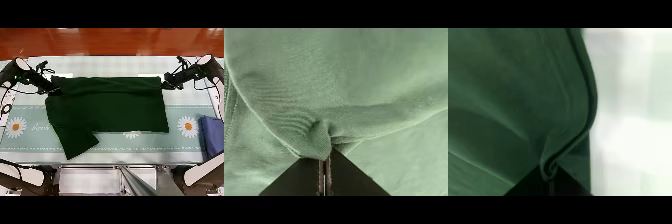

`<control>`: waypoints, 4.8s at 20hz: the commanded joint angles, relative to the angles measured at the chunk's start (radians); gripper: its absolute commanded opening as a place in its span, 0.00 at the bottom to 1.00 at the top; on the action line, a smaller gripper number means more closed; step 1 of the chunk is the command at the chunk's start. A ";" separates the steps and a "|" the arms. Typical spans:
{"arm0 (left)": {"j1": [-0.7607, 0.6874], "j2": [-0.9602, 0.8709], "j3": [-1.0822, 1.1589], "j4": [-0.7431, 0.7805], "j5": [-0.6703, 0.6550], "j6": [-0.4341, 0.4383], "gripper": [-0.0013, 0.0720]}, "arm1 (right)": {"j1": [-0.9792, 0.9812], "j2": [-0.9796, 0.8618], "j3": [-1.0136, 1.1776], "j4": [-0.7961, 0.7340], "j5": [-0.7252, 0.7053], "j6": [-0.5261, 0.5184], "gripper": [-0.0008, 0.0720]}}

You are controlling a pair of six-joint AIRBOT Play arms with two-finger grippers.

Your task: Fold the shirts.

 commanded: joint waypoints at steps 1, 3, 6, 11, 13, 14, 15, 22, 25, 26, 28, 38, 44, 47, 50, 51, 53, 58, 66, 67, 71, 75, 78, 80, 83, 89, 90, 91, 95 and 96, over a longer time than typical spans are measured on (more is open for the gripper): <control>0.014 -0.007 -0.002 0.005 -0.017 0.005 0.05 | -0.005 -0.004 -0.001 -0.005 0.008 0.009 0.05; 0.033 -0.007 -0.001 0.004 -0.033 0.004 0.05 | -0.011 -0.004 -0.001 -0.005 0.012 0.023 0.05; 0.053 -0.007 -0.001 0.003 -0.046 0.005 0.05 | -0.014 -0.004 -0.001 -0.014 0.011 0.031 0.05; 0.030 -0.013 -0.001 0.000 -0.054 -0.006 0.41 | -0.010 -0.003 -0.001 -0.015 0.020 0.058 0.60; 0.030 -0.006 0.015 0.013 -0.094 -0.032 0.71 | -0.021 0.017 -0.001 -0.014 0.069 0.094 0.58; 0.040 0.008 0.023 0.019 -0.116 -0.057 0.71 | -0.038 0.043 -0.001 -0.024 0.108 0.100 0.58; 0.055 0.039 0.021 0.024 -0.145 -0.061 0.71 | -0.056 0.075 -0.001 -0.051 0.156 0.105 0.58; 0.230 0.506 -0.515 0.055 -0.123 -0.038 0.71 | -0.093 0.556 -0.553 0.076 -0.055 -0.078 0.58; 0.342 0.692 -0.798 -0.018 -0.069 -0.060 0.71 | -0.094 0.734 -0.834 0.232 -0.125 -0.187 0.58; 0.372 0.728 -0.850 -0.055 -0.045 -0.060 0.71 | -0.094 0.769 -0.883 0.256 -0.127 -0.207 0.58; 0.395 0.765 -0.912 -0.115 -0.011 -0.026 0.71 | -0.094 0.819 -0.939 0.261 -0.126 -0.214 0.58; 0.192 0.622 -0.977 -0.252 0.171 0.012 0.70 | -0.094 0.851 -0.954 0.299 -0.147 -0.214 0.58; 0.159 0.607 -0.920 -0.254 0.115 0.065 0.04 | -0.364 0.851 -0.942 0.065 -0.050 -0.112 0.58; 0.159 0.617 -0.909 -0.255 0.109 0.071 0.05 | -0.421 0.850 -1.072 -0.057 -0.060 -0.031 0.58; 0.159 0.617 -0.909 -0.254 0.109 0.071 0.04 | -0.403 0.835 -1.108 -0.065 -0.083 -0.027 0.58; 0.159 0.618 -0.910 -0.254 0.109 0.071 0.05 | -0.399 0.812 -1.108 -0.049 -0.076 -0.028 0.58; 0.159 0.617 -0.910 -0.254 0.109 0.071 0.04 | -0.399 0.761 -1.107 0.033 -0.072 -0.068 0.58; 0.159 0.617 -0.910 -0.254 0.119 0.074 0.05 | -0.307 0.621 -1.076 0.114 -0.116 -0.109 0.58; 0.163 0.618 -0.868 -0.219 0.099 0.108 0.05 | -0.194 0.558 -0.905 0.167 -0.089 -0.192 0.04; 0.171 0.618 -0.842 -0.216 0.089 0.108 0.05 | -0.207 0.572 -0.893 0.161 -0.079 -0.192 0.04; 0.175 0.600 -0.700 -0.228 0.106 0.106 0.05 | -0.184 0.580 -0.780 0.171 -0.080 -0.198 0.04; 0.159 0.472 -0.513 -0.271 0.129 0.105 0.05 | -0.122 0.508 -0.606 0.191 -0.145 -0.172 0.04; 0.121 0.315 -0.340 -0.271 0.129 0.104 0.04 | -0.089 0.401 -0.476 0.229 -0.197 -0.166 0.04; 0.093 0.198 -0.201 -0.270 0.126 0.071 0.04 | -0.086 0.324 -0.397 0.276 -0.222 -0.149 0.04; 0.058 0.048 -0.021 -0.270 0.126 0.019 0.05 | -0.080 0.212 -0.288 0.321 -0.217 -0.146 0.04; 0.051 -0.148 0.236 -0.270 0.116 -0.046 0.05 | -0.071 0.065 -0.145 0.340 -0.219 -0.142 0.04; 0.051 -0.171 0.261 -0.270 0.111 -0.046 0.05 | -0.067 0.051 -0.133 0.339 -0.220 -0.142 0.04; 0.051 -0.189 0.277 -0.270 0.101 -0.046 0.05 | -0.067 0.042 -0.128 0.340 -0.226 -0.142 0.04; 0.042 -0.222 0.288 -0.270 0.074 -0.043 0.09 | -0.055 0.006 -0.128 0.344 -0.246 -0.140 0.24; 0.041 -0.218 0.291 -0.269 0.056 -0.043 0.37 | -0.054 0.005 -0.128 0.346 -0.248 -0.135 0.60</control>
